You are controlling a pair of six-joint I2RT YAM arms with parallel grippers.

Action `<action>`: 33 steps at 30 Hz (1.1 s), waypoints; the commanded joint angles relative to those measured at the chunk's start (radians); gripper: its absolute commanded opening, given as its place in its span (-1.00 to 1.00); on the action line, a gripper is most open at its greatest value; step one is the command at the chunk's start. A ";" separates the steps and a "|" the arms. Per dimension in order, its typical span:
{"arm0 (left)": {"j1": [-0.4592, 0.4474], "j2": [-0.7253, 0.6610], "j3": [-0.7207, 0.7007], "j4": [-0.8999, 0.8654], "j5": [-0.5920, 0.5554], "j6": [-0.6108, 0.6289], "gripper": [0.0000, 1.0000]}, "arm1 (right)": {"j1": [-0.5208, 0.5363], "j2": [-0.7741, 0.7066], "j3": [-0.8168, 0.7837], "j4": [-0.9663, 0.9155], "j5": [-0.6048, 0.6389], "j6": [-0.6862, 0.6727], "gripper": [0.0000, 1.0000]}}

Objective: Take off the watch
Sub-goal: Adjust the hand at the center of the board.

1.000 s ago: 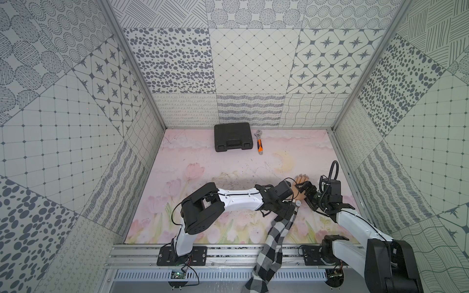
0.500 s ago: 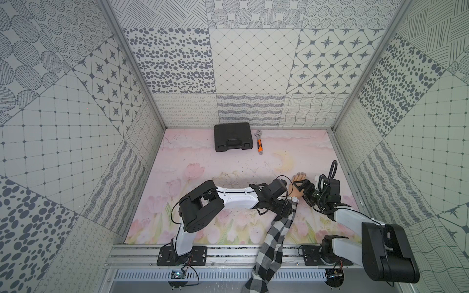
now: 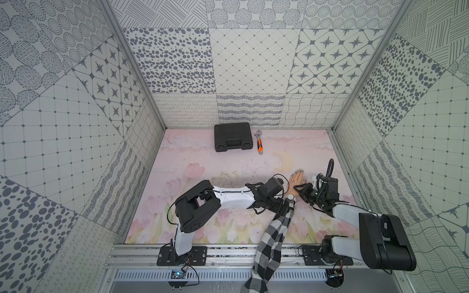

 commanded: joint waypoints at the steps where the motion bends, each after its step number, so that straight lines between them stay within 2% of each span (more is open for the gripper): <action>1: 0.025 -0.075 -0.018 -0.135 -0.154 -0.003 0.93 | 0.006 -0.044 0.061 -0.063 -0.017 -0.032 -0.46; 5: 0.053 -0.183 -0.050 -0.189 -0.204 -0.016 0.95 | 0.044 -0.117 0.136 -0.228 0.022 -0.060 -0.51; 8: 0.078 -0.272 -0.084 -0.244 -0.259 -0.035 0.97 | 0.121 -0.147 0.212 -0.369 0.093 -0.071 -0.53; 14: 0.170 -0.465 -0.208 -0.312 -0.351 -0.092 0.97 | 0.395 -0.086 0.434 -0.669 0.374 -0.092 -0.53; 17: 0.245 -0.570 -0.291 -0.319 -0.361 -0.116 0.97 | 0.506 -0.012 0.538 -0.805 0.553 -0.058 -0.52; 22: 0.355 -0.725 -0.386 -0.335 -0.368 -0.108 0.97 | 0.637 0.148 0.738 -0.990 0.769 -0.024 -0.52; 27: 0.436 -0.845 -0.460 -0.376 -0.369 -0.107 0.97 | 0.736 0.380 0.977 -1.170 0.880 -0.045 -0.52; 33: 0.485 -0.941 -0.528 -0.389 -0.350 -0.133 0.97 | 0.818 0.621 1.226 -1.334 0.964 -0.066 -0.48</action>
